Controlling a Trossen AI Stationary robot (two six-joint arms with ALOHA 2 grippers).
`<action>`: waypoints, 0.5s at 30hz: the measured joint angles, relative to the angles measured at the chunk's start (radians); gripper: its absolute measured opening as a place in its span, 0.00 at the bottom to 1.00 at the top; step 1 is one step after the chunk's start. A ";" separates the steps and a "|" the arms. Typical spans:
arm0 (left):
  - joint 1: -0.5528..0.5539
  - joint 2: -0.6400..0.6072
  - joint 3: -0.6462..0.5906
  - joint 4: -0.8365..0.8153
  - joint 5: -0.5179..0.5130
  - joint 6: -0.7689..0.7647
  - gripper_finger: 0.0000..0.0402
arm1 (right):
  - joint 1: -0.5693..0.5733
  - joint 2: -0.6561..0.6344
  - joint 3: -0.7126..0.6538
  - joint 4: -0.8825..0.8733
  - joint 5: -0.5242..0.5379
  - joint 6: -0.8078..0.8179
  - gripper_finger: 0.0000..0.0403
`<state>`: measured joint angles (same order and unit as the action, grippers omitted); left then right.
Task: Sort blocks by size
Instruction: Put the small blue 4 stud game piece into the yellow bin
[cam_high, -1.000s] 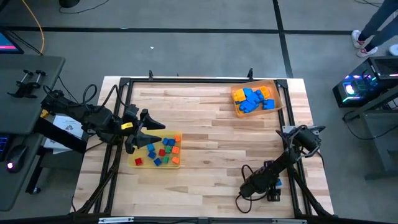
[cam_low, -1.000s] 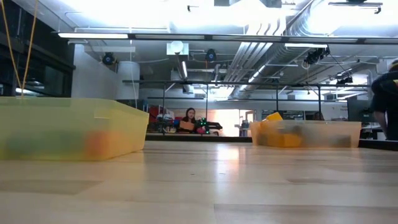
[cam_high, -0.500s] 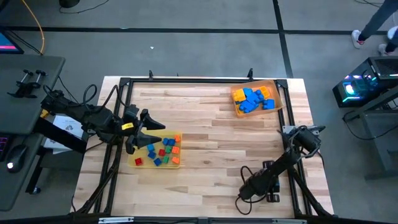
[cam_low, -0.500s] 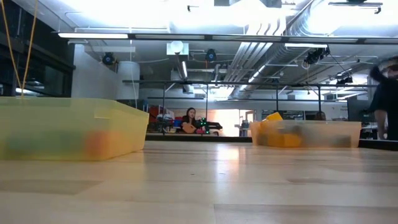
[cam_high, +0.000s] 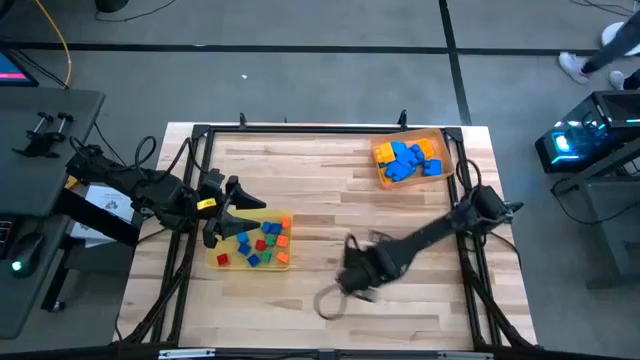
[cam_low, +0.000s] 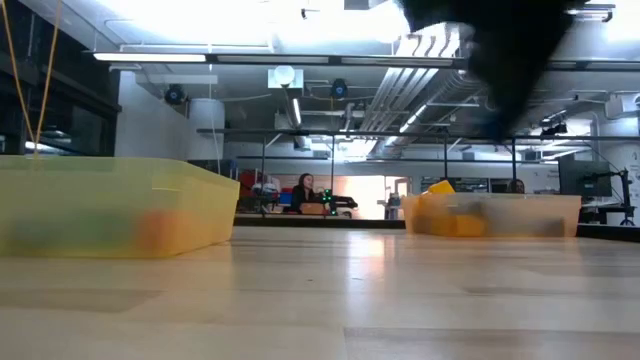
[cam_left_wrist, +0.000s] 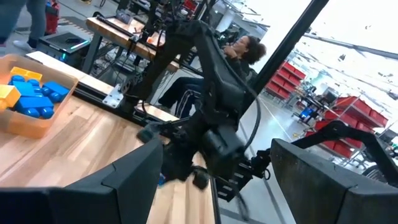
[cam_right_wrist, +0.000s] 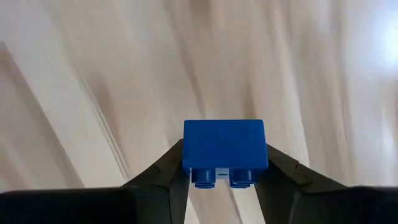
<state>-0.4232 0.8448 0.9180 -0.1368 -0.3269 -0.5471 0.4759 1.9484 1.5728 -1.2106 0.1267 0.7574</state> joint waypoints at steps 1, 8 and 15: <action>0.000 0.000 0.000 0.000 0.001 -0.002 0.71 | -0.024 0.000 0.021 0.078 0.040 0.002 0.34; 0.000 0.000 0.000 -0.001 0.003 -0.028 0.71 | -0.159 -0.001 0.068 0.649 0.156 -0.062 0.34; 0.000 0.000 0.000 -0.001 0.003 -0.027 0.71 | -0.232 0.015 0.068 0.901 0.153 -0.130 0.34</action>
<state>-0.4232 0.8444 0.9180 -0.1379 -0.3244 -0.5744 0.2437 1.9636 1.6409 -0.3100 0.2801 0.6275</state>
